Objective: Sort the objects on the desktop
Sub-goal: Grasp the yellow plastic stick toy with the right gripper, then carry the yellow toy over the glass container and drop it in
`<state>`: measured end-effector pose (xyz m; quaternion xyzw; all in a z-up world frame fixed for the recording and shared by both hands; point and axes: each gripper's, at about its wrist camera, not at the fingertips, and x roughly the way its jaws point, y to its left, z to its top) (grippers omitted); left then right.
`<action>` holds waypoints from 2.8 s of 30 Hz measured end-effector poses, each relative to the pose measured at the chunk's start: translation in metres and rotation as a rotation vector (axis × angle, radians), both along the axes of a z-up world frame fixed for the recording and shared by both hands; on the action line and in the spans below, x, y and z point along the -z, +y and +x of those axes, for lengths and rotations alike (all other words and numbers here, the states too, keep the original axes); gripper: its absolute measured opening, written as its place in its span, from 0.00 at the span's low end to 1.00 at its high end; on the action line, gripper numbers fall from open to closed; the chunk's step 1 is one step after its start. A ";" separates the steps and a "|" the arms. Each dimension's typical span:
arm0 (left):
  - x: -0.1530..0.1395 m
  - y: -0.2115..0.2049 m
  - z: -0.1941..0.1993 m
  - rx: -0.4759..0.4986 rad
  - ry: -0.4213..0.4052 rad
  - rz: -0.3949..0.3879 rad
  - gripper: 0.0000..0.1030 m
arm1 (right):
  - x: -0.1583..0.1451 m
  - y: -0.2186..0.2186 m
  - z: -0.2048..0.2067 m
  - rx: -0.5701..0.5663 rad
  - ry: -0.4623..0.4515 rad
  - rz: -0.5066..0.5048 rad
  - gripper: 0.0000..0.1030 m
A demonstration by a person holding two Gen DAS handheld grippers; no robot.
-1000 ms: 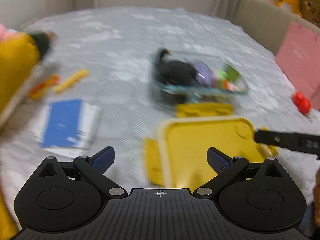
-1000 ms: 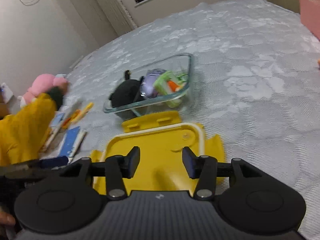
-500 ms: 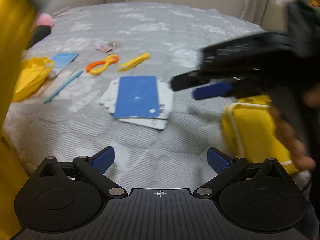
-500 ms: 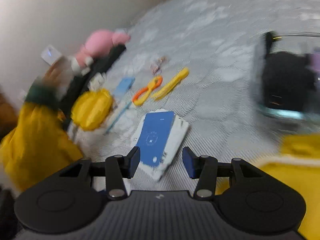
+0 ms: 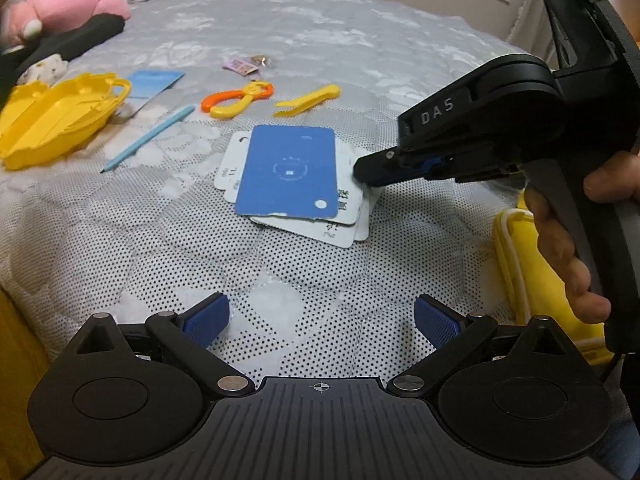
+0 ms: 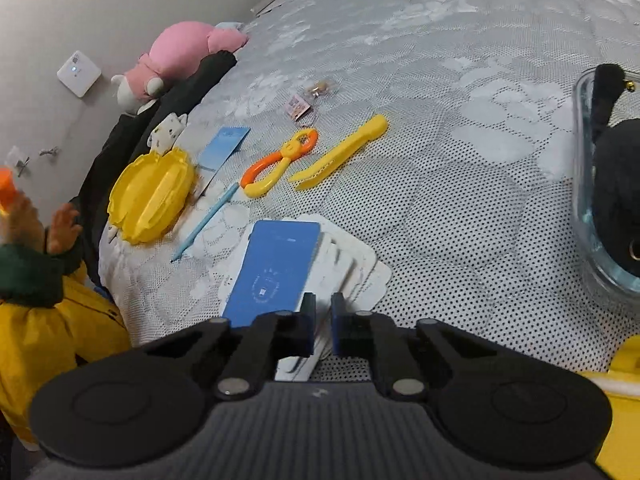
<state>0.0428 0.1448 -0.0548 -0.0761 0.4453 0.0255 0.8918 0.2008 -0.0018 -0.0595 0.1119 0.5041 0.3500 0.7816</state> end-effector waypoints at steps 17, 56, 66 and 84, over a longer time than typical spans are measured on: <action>0.006 0.004 0.001 0.010 0.003 -0.026 0.98 | -0.010 0.004 0.023 0.065 -0.030 0.024 0.31; -0.011 -0.049 0.026 0.118 -0.031 -0.042 0.99 | -0.078 -0.128 0.051 0.266 0.084 0.143 0.09; -0.020 -0.108 0.029 0.247 -0.031 0.002 0.99 | -0.087 -0.189 0.042 0.369 -0.145 -0.227 0.09; -0.006 -0.110 0.030 0.258 0.011 -0.001 0.99 | -0.063 -0.184 0.064 0.331 -0.137 -0.458 0.39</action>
